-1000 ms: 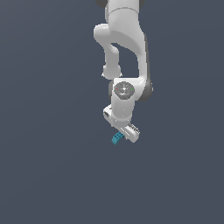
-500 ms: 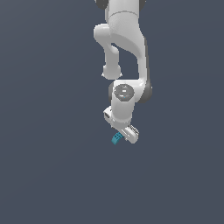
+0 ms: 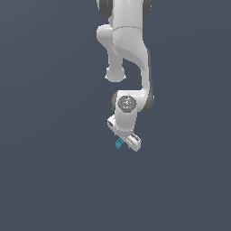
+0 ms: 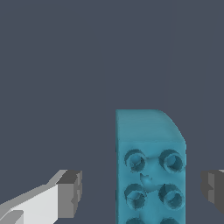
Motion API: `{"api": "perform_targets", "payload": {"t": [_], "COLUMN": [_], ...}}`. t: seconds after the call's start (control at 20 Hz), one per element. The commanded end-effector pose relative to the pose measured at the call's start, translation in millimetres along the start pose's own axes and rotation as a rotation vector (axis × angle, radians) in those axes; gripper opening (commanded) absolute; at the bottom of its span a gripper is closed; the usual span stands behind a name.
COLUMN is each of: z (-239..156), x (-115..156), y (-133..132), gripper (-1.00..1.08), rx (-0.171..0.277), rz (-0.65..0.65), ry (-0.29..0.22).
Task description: Pick up the object and move it to a goal position.
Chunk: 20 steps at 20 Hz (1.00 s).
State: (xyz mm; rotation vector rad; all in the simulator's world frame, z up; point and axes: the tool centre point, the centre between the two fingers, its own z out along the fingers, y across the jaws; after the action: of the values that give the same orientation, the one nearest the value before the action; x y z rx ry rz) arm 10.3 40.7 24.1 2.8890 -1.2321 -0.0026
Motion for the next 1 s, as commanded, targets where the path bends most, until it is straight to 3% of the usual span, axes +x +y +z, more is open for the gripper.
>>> {"api": "perform_targets", "payload": {"t": [0.0,0.05,0.65,0.95], "z": [2,2,1,-18], "x": [1,1,0,-3], "y": [-1,-1,-2,-5], "gripper": [1.00,-1.00,-1.00,-1.00], "rx": [0.001,0.001,0.002,0.002], "rz": [0.000,0.000,0.000,0.000], "ry": [0.001,0.001,0.001,0.001]}}
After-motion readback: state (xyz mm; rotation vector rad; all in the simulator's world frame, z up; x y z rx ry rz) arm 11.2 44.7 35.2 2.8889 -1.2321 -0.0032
